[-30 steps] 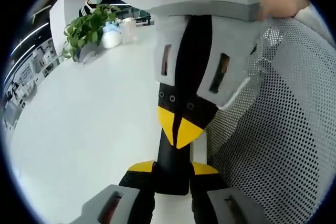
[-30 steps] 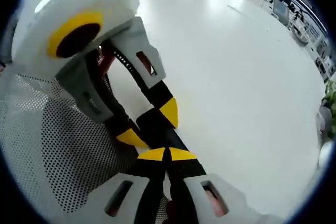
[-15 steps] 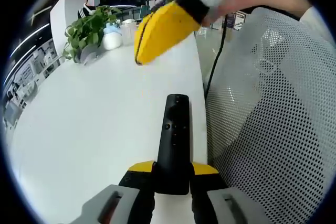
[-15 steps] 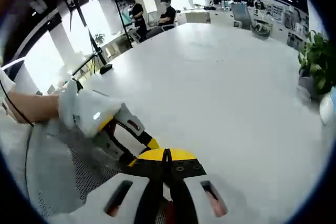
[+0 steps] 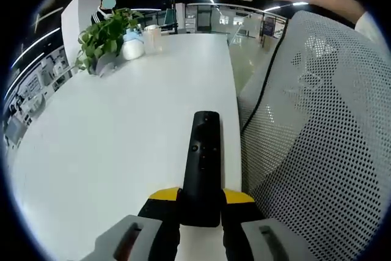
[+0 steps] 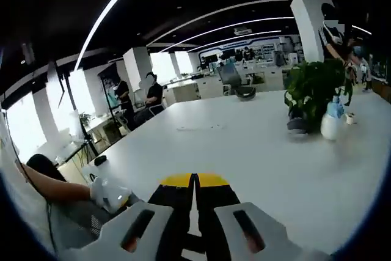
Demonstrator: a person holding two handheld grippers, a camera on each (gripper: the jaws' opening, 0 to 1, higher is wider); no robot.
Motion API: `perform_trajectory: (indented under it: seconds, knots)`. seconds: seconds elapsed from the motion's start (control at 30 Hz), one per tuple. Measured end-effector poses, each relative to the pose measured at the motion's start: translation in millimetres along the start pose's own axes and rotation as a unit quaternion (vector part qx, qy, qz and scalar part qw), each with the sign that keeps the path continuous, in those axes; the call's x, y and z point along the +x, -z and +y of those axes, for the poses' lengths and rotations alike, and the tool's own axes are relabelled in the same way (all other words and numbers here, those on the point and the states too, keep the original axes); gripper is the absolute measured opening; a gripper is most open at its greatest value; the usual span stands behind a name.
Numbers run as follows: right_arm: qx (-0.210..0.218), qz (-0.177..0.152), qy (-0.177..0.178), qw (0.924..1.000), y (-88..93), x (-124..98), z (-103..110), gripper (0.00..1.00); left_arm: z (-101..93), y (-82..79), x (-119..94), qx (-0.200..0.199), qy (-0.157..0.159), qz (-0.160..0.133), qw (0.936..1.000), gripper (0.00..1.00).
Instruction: Press the specified remote control buttons in sequence, fully releasing each button before pressing the next.
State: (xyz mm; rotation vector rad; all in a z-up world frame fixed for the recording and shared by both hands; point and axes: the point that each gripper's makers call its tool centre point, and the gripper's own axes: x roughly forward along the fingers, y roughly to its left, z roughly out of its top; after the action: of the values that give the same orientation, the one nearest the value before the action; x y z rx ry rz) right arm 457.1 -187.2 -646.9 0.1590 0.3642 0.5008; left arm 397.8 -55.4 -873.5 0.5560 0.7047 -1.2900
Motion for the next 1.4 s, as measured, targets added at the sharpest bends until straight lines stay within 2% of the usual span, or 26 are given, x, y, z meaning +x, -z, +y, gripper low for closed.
perform_trajectory:
  seconds: [0.1,0.2,0.3,0.43,0.5,0.57,0.9,0.97,1.07,1.17,1.3,1.4]
  knots:
    - [-0.037,-0.016,0.054,0.9977,-0.8,-13.4,-17.9,0.05,-0.3,-0.5,-0.4,0.001,0.0,-0.001,1.0,0.25]
    - [-0.036,-0.023,0.077,0.9962,4.7,-17.5,-21.8,0.13,0.1,0.0,0.2,0.002,0.001,0.001,1.0,0.25]
    - [-0.081,-0.017,0.109,0.9905,11.3,-16.4,-30.9,0.29,0.1,-0.3,0.3,0.003,0.002,0.004,1.0,0.25]
    - [-0.073,-0.042,0.131,0.9878,13.4,-10.2,-31.5,0.52,0.3,0.4,0.5,0.0,0.0,0.004,1.0,0.25]
    - [-0.091,-0.044,0.146,0.9841,15.4,-6.0,-34.0,0.59,0.2,0.3,0.3,-0.001,-0.001,0.001,1.0,0.25]
    - [-0.132,-0.024,0.155,0.9789,18.5,-3.4,-35.9,0.64,0.2,0.1,0.5,0.002,0.001,0.003,1.0,0.25]
    - [-0.182,0.02,0.14,0.9732,37.6,6.4,-35.7,0.78,3.6,-4.6,5.9,0.005,0.003,0.014,0.9999,0.25]
    - [-0.175,0.029,0.141,0.9741,41.3,6.3,-41.2,0.79,3.5,-4.9,6.8,0.006,0.002,0.017,0.9998,0.25]
    - [-0.131,0.039,0.138,0.9809,48.1,5.1,-45.0,0.8,3.2,-3.0,5.3,0.004,0.002,0.01,0.9999,0.25]
    - [-0.122,0.042,0.139,0.9818,49.6,3.7,-46.9,0.8,2.9,-3.6,4.8,0.002,0.0,0.003,1.0,0.25]
    - [-0.118,0.038,0.14,0.9824,48.1,0.7,-47.9,0.81,2.3,-3.7,4.7,-0.008,-0.011,0.009,0.9999,0.25]
    - [-0.096,0.039,0.12,0.9874,51.2,3.0,-43.0,0.77,2.5,-4.2,4.7,-0.013,-0.016,0.015,0.9997,0.25]
